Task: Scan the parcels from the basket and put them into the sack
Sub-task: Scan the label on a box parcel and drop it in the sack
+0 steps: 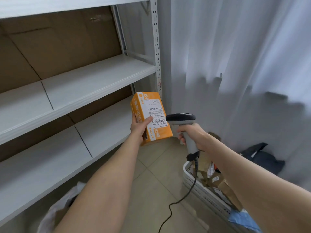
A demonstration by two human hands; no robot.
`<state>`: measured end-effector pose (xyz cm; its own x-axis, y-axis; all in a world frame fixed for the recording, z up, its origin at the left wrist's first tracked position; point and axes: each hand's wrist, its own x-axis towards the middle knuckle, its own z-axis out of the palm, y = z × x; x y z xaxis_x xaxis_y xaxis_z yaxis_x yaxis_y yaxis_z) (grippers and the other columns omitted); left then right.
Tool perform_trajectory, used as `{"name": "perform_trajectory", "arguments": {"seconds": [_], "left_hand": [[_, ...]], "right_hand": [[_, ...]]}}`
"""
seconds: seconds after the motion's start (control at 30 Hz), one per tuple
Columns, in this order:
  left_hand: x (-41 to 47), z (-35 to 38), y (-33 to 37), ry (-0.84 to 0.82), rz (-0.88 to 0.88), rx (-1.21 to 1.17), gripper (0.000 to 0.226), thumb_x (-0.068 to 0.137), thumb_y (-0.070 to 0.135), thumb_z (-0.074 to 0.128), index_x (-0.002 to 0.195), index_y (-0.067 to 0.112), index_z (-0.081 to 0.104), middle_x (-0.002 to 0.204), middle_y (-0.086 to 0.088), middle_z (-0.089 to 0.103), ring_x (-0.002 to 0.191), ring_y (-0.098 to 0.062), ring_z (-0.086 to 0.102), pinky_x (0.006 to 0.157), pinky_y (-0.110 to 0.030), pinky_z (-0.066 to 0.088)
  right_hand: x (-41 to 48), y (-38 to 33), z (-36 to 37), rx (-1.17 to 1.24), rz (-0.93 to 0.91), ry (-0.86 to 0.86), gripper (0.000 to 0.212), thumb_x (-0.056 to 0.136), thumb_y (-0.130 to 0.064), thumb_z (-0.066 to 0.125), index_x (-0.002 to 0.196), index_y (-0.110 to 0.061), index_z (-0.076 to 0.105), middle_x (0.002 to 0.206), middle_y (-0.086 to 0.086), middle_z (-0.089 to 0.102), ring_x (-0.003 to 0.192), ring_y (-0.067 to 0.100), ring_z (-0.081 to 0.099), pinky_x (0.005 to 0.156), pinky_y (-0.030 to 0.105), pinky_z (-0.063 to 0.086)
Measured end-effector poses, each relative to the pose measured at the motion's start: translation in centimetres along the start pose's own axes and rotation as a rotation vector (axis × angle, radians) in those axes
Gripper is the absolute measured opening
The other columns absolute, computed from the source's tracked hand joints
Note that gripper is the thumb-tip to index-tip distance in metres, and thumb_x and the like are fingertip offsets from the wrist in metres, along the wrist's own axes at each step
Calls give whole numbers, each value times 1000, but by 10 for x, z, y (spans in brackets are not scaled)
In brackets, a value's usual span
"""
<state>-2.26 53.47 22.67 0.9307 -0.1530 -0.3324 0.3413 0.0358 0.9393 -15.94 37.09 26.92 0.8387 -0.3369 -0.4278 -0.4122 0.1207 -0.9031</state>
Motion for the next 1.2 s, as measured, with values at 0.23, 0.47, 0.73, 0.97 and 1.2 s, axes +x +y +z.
{"name": "perform_trajectory", "arguments": {"seconds": [0.23,0.47,0.73,0.97,1.2], "left_hand": [[-68,-67,-12,90,-133,54,57,80,46,70,129,26,50,97,3,69,78,-13,67,46,-24,50],[-118,-160,-42,60,-392,41,54,78,64,61,111,22,65,104,-10,72,98,-31,67,94,-49,49],[-142,-295,-52,182,-420,81,51,76,50,70,117,22,60,105,-8,70,95,-28,66,69,-40,52],[-94,-427,-85,357,-428,44,60,78,36,73,130,15,51,104,-9,69,84,-25,67,61,-35,52],[-22,-546,-148,385,-677,12,43,83,48,64,113,17,63,83,-7,68,72,-23,62,53,-30,39]], "right_hand": [[-26,36,43,326,43,3,19,88,-9,67,104,0,61,78,13,63,62,20,58,58,30,52],[-65,75,130,263,127,-144,34,84,-21,75,111,-9,61,97,15,70,84,30,68,71,42,58],[-80,102,265,184,182,-252,46,84,-20,75,124,-5,57,116,21,67,101,36,66,92,50,53],[-39,135,405,184,294,-225,37,83,-24,77,109,-4,60,101,14,67,84,29,66,66,40,55],[27,217,525,142,384,-194,31,86,-19,73,112,-8,61,84,9,64,72,22,64,58,33,54]]}}
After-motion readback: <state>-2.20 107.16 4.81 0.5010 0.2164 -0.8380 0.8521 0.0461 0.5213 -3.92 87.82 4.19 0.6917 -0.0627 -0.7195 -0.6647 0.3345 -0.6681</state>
